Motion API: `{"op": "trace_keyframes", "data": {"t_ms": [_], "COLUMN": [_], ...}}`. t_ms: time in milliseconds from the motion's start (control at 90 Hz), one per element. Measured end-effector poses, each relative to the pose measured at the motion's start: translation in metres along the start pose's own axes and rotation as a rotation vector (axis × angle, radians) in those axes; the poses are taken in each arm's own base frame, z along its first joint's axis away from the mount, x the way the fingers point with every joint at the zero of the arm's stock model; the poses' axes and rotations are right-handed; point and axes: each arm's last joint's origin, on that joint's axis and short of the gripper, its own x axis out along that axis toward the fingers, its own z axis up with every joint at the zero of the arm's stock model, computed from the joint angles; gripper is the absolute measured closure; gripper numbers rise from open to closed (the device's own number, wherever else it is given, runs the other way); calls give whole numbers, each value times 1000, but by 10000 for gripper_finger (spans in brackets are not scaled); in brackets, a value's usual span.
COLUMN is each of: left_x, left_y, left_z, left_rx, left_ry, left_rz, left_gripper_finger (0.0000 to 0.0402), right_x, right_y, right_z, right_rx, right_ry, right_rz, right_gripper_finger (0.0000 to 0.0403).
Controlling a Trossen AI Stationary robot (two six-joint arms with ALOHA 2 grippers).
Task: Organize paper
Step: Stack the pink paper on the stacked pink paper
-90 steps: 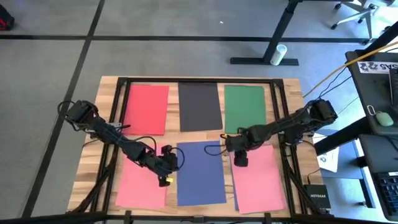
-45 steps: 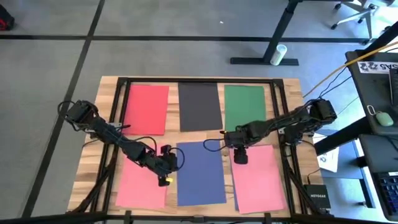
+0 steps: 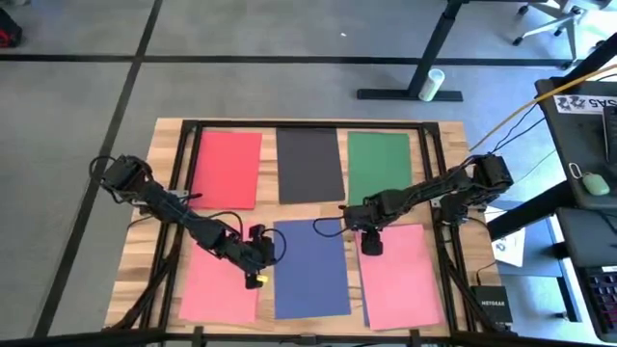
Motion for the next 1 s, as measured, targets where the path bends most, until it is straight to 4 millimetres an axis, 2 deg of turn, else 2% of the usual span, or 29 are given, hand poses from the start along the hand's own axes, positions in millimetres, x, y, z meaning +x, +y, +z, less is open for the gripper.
{"op": "trace_keyframes", "data": {"t_ms": [133,322,367,589,800,1000], "left_x": [0,0,0,0,0,-1], "left_y": [0,0,0,0,0,-6], "left_z": [0,0,0,-1,1,13], "left_rx": [-1,-5,-7,-7,-20,-72], "left_ry": [4,4,4,5,-8,-126], "left_rz": [2,2,2,3,-5,-67], "left_gripper_finger": [402,402,402,402,402,402], "right_x": [0,1,1,0,-11,-25], "right_y": [0,1,1,2,6,11], "right_z": [-1,-1,-1,-1,7,20], "right_rx": [7,22,22,52,52,42], "right_ry": [5,13,13,27,45,2], "right_rz": [6,32,32,57,68,81], "right_gripper_finger": [278,381,393,391,400,402]}}
